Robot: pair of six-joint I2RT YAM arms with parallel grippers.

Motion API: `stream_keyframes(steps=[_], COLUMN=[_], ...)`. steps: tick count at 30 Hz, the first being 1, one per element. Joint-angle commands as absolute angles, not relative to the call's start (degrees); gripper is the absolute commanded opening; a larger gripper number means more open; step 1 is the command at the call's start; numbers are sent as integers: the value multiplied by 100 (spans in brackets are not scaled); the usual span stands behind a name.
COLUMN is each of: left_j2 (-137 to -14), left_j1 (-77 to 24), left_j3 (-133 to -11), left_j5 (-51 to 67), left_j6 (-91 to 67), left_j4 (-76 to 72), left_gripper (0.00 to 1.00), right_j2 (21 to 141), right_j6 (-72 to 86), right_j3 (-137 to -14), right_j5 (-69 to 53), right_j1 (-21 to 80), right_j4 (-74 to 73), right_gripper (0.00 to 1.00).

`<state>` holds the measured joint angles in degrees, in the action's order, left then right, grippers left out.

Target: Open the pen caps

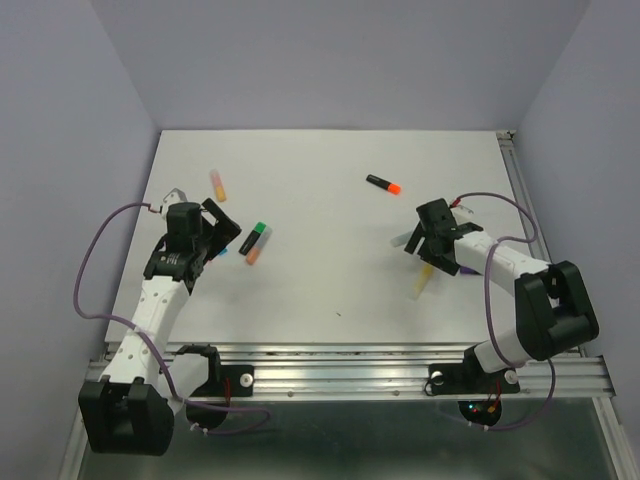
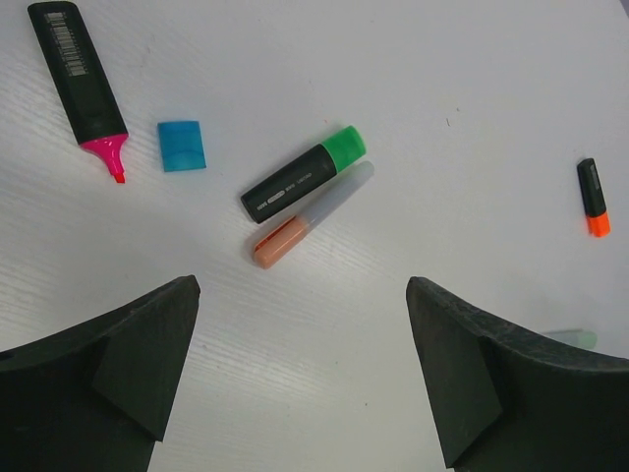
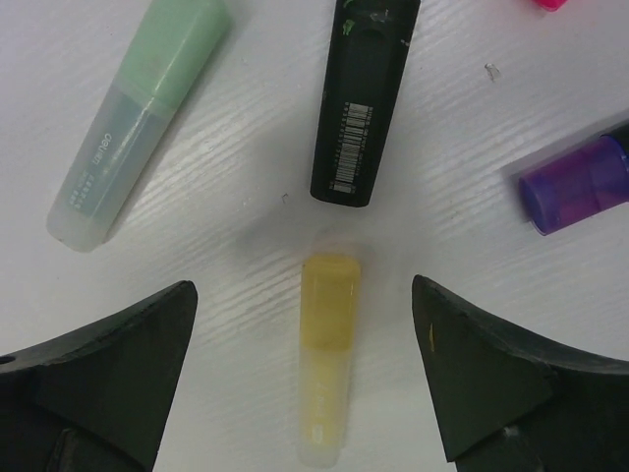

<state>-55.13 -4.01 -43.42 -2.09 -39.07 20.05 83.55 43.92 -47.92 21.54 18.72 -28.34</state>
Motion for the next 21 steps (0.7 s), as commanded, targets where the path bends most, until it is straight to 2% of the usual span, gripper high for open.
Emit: stream_keyframes(steps=[1,5,6,7,12,15,21], left_j2=[-5396,-5475,-5493,-5502,-5493,-5493,-5546], left_j1=[-369,-378,-378,-378,-378,-378,-369], left_j3=[-4210,-4184,-4184,-4192,-4157,-4148,-4131], left_j5=[-132,-123,-123,-123,-114,-88,-158], left_j6=[-3937,-3964,-3964,-3964,-3981,-3973,-4008], left_j4=[1758,1740,1732,1731,1688,1696,1670], left_gripper=[99,99,99,99,99,99,99], right_j2=[8472,8674,8753,8824,8939,8851,8684], right_j6=[4764,4755,4764,4772,4922,4966,4922], right_j3=[-4589,-4465,-4500,-4535,-4456,-4386,-4254], right_j5=[2488,2188,2223,2232,2215,2180,1969], right_j1=[1907,1907,1907,1907,1907,1899,1907], right_j4=[-2752,-2268,-2302,-2346,-2303,-2347,-2364], right_gripper=[93,80,74,74,60,56,56])
